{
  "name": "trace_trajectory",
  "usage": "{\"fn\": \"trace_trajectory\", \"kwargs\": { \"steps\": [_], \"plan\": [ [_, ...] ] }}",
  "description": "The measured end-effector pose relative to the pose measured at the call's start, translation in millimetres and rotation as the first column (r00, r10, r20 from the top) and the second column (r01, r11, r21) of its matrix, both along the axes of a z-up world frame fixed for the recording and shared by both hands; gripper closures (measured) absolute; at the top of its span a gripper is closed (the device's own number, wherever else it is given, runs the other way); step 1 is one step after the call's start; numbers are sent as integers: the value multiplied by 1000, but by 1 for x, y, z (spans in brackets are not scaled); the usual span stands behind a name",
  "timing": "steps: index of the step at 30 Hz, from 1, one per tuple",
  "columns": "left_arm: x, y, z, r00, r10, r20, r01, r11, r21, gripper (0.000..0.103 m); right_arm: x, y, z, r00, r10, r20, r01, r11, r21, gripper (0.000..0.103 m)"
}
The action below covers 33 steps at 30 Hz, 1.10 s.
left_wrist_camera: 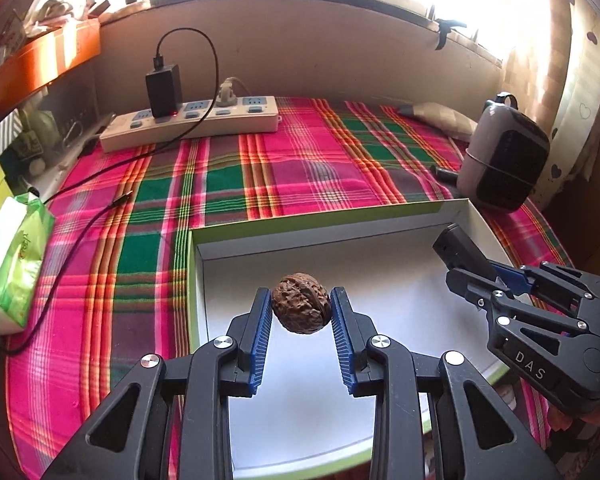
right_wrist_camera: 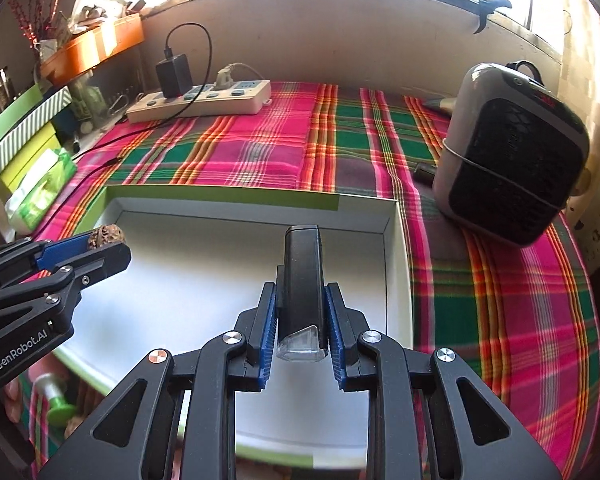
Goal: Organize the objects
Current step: 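Lift walnut with left tool while right tool carries gadget over white box, then open left tool dropping walnut into box while right tool releases gadget there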
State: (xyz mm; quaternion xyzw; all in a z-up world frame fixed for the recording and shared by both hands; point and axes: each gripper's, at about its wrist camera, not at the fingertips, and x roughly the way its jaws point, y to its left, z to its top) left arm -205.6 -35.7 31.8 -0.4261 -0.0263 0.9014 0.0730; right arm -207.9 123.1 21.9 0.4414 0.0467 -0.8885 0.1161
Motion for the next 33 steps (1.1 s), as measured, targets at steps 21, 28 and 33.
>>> {"fn": "trace_trajectory", "kwargs": {
  "steps": [21, 28, 33],
  "plan": [
    [-25, 3, -17, 998, 5, 59, -3, 999, -38, 75, -16, -8, -10, 1000, 3, 3, -3, 998, 55, 78],
    [-27, 5, -18, 998, 4, 60, -1, 999, -52, 75, -17, -9, -10, 1000, -3, 2, 3, 998, 56, 78],
    [-27, 6, -18, 998, 4, 65, 0, 998, -65, 75, -17, -8, -11, 1000, -8, -1, 8, 998, 56, 78]
  ]
}}
